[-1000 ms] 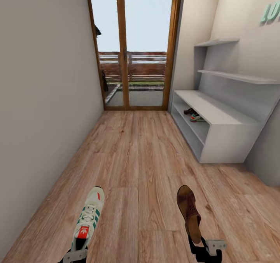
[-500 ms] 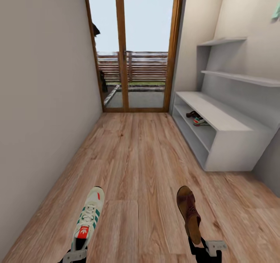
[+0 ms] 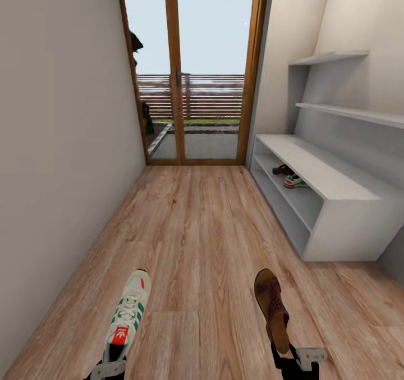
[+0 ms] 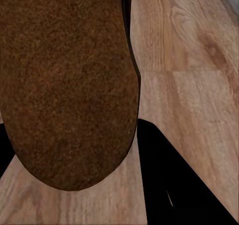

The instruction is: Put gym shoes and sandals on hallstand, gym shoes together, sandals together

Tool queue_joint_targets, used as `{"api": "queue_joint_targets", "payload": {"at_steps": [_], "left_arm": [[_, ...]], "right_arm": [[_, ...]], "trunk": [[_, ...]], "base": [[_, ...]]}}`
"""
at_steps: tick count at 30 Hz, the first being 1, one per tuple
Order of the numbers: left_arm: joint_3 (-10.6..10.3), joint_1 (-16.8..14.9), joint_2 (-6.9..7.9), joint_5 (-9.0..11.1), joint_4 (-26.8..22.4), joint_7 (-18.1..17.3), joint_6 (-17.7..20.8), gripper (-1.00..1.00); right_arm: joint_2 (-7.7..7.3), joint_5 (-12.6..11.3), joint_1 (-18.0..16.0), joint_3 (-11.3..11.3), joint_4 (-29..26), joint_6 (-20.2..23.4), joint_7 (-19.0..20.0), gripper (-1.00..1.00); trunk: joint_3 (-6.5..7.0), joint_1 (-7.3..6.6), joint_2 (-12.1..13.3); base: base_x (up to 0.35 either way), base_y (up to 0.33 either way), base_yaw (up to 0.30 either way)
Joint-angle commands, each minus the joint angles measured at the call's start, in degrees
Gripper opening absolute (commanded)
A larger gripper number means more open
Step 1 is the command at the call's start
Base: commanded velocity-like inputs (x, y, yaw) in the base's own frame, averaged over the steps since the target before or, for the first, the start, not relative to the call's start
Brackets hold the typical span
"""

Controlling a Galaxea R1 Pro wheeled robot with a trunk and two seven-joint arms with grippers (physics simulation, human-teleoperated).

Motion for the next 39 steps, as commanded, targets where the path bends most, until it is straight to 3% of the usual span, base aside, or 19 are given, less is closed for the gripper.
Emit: {"api": "queue_joint_targets", "payload": {"at_steps": [1,39], "left_arm": [[0.5,-0.06,-0.08,-0.29,-0.02,-0.52,-0.18,-1.0],[0.57,-0.01,-0.08,-0.29,0.01,-0.52,-0.18,-1.0]], "right_arm": [[0.05,-0.05,-0.06,-0.49,-0.01,-0.03,0.54,-1.0],[-0.07,-0.13,-0.08,-0.49,0.12,-0.02,0.54,-1.0]], "trunk": [[-0.05,0.02,-0.02],[-0.05,0.02,-0.02]], "base": [[0.334,0.0,0.0],[0.334,0.0,0.0]]}}
